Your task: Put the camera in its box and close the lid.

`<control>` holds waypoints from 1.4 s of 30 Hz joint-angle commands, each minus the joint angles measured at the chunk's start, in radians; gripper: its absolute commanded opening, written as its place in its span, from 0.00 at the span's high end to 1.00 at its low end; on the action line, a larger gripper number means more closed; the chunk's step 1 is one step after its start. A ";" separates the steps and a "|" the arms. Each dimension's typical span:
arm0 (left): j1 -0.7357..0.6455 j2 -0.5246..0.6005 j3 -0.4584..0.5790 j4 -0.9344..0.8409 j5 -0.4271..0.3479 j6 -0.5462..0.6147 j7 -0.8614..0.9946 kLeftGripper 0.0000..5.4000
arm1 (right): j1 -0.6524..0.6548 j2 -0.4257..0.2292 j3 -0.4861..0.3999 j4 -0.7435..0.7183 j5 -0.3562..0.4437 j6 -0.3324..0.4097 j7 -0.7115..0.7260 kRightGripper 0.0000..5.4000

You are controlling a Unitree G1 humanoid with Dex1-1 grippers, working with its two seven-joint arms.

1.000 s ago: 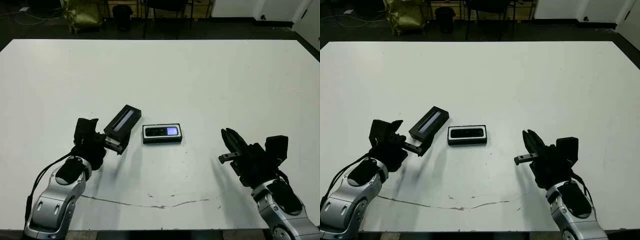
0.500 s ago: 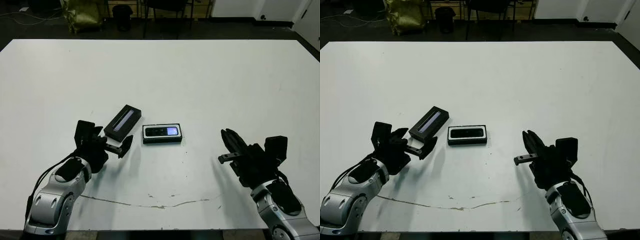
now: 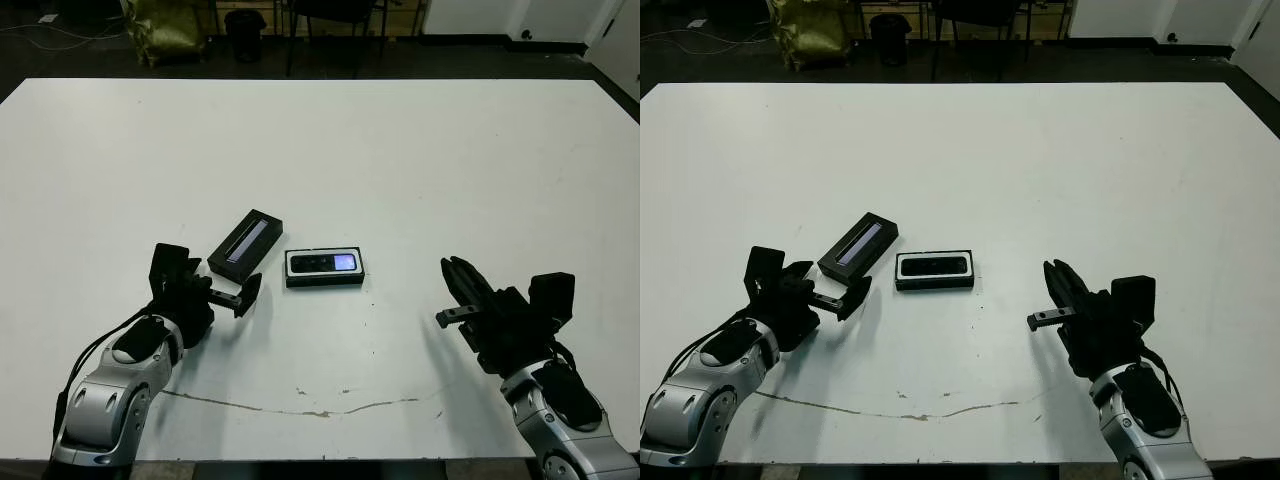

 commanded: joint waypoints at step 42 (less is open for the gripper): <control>0.000 -0.020 -0.017 0.145 0.059 -0.148 -0.025 0.00 | 0.013 -0.013 0.004 -0.014 -0.012 0.039 -0.017 1.00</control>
